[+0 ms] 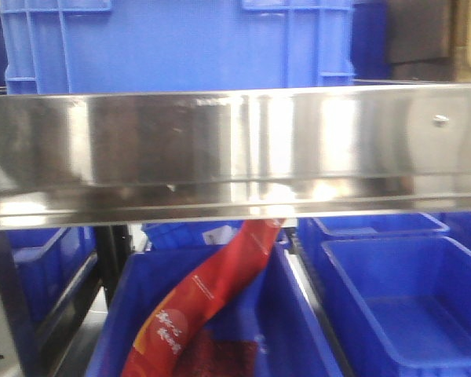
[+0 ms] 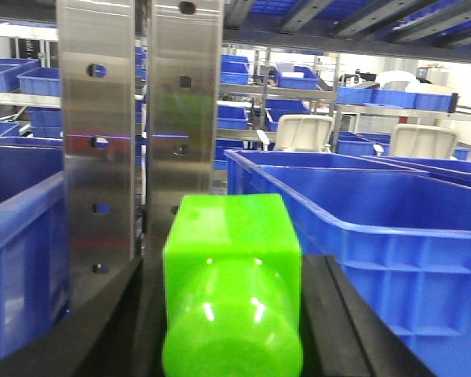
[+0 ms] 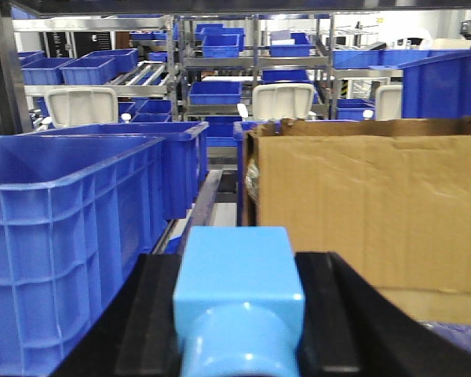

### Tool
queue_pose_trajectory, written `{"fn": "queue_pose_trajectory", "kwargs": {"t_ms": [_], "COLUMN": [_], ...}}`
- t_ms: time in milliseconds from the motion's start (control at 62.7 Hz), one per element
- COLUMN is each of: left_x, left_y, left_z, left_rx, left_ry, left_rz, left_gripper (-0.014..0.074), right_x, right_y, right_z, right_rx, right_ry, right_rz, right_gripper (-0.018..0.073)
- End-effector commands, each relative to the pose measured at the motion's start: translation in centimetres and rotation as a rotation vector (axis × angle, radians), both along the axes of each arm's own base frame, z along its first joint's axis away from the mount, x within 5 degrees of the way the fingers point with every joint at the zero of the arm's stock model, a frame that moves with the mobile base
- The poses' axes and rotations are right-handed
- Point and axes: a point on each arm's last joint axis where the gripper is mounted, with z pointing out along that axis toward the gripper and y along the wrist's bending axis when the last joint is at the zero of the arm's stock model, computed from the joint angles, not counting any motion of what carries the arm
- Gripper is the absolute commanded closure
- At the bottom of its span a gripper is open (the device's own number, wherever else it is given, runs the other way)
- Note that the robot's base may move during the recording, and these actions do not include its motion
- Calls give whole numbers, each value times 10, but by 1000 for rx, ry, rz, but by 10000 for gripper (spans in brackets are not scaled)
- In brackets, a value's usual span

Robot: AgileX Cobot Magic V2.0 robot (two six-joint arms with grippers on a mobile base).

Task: Grab block from conveyor and place in blue bin

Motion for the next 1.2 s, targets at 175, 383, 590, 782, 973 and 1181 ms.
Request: {"fn": "queue_pose_trajectory", "kwargs": {"t_ms": [175,383,590,782,973,1181], "left_x": [-1,-1,-1,-1,-1,-1], "left_y": [0,0,0,0,0,0], "left_z": [2,2,2,2,2,2], "left_rx": [-3,-3,-3,-3,-3,-3], "left_ry": [-19,-19,-19,-19,-19,-19], "left_rz": [-3,-3,-3,-3,-3,-3], "left_gripper": [708,708,708,708,708,708], "right_x": [-1,-1,-1,-1,-1,-1], "right_y": [0,0,0,0,0,0], "right_z": [5,5,5,5,5,5], "right_rx": [-2,-2,-2,-2,-2,-2], "right_ry": [-30,-30,-30,-30,-30,-30], "right_rz": [-3,-3,-3,-3,-3,-3], "right_gripper": [713,713,713,713,713,713]}}
